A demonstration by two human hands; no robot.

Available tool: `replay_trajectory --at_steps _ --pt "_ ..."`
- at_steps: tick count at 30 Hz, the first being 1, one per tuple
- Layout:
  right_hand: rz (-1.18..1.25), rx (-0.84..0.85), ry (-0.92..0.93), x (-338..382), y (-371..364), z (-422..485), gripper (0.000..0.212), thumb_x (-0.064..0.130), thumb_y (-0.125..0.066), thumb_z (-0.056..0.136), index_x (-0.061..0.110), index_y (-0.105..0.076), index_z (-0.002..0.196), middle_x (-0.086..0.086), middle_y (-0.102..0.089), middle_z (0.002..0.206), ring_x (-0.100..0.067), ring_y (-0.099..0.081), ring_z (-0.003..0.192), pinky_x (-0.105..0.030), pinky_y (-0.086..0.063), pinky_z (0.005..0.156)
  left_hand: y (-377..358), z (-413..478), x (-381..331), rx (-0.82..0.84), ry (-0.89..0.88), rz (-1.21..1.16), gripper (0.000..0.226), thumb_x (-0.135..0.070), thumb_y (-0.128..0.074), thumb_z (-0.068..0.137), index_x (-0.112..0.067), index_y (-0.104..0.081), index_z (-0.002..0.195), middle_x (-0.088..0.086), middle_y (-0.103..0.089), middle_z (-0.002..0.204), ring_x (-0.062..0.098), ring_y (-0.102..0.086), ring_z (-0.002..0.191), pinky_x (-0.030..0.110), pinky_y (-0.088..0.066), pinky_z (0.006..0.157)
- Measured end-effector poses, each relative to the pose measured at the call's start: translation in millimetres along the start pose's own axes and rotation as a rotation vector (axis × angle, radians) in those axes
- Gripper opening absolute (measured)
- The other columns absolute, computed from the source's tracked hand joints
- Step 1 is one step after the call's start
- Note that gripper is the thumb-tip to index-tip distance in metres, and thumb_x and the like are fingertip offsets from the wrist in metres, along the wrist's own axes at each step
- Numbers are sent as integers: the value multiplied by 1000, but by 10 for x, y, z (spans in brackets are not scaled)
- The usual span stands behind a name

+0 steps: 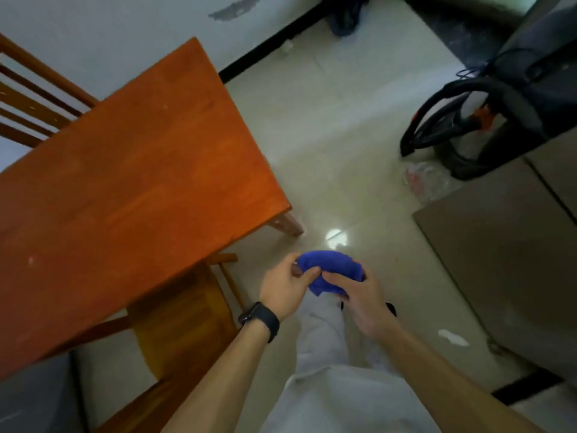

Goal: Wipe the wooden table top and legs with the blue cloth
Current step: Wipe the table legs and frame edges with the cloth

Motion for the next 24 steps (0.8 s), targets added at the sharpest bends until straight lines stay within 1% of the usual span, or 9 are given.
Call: replay_trajectory --at_steps 5,6,8,11,14,16,18,22,24 --pt "233 -21 81 -125 240 -137 44 7 -71 87 14 -55 128 -11 -69 119 -29 -68 106 -47 -56 89 -458 4 55 5 47 -175 26 -45 -65 91 -26 -60 110 -3 -70 97 7 -66 87 28 -55 76" --pt "210 -50 115 -145 256 -118 43 9 -70 89 19 -56 128 -5 -69 118 -26 -69 105 -46 -57 87 -541 24 123 -3 68 -250 29 -42 -65 92 -21 -62 112 0 -71 98 8 -67 86 28 -55 76" --pt "144 -133 184 -234 273 -52 43 11 -70 90 33 -58 125 11 -69 113 -20 -70 100 -45 -59 82 -720 74 304 5 122 -381 32 -36 -64 94 -13 -63 116 2 -72 98 4 -67 83 16 -51 69" --pt "-34 -243 337 -430 294 185 44 24 -71 87 40 -58 125 10 -67 119 -16 -67 108 -46 -56 90 -986 255 704 58 197 -409 28 -35 -62 95 -15 -60 115 7 -72 104 8 -68 88 10 -48 65" --pt "-262 -241 433 -668 197 553 44 13 -66 92 42 -55 122 6 -64 121 -2 -61 109 -27 -52 93 -1097 572 1128 124 209 -427 24 -36 -63 94 -19 -55 110 4 -70 104 12 -67 92 11 -47 67" --pt "-409 -242 499 -810 177 799 46 9 -65 92 44 -55 120 10 -64 117 3 -60 105 -12 -46 89 -1120 800 1409 174 173 -385 27 -41 -65 93 -24 -57 113 -9 -64 106 13 -63 102 17 -48 77" --pt "-605 -229 580 -934 133 1085 45 3 -62 91 35 -61 122 8 -63 115 -4 -61 105 -7 -42 86 -1125 1026 1702 216 152 -302 34 -41 -66 91 -31 -58 123 -16 -54 116 11 -52 112 26 -43 89" --pt "-934 -181 762 -1050 -81 1651 50 -5 -60 84 19 -63 128 0 -60 121 -16 -59 105 -5 -36 88 -864 1564 2193 6 144 -334 43 -33 -66 92 -37 -51 131 -5 -46 140 13 -44 125 27 -38 90" --pt "-1080 -112 911 -998 -355 1815 56 -6 -63 78 21 -62 127 -2 -58 123 -25 -60 103 -20 -45 90 -647 1813 2280 -164 95 -376 46 -33 -59 97 -34 -44 140 -5 -43 146 12 -42 128 29 -38 97"
Point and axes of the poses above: each hand's wrist, its own z-axis towards the middle knuckle, its own y-axis out of the back of the hand, x = y × z, the point moved 9 cm from there along z, towards the middle knuckle
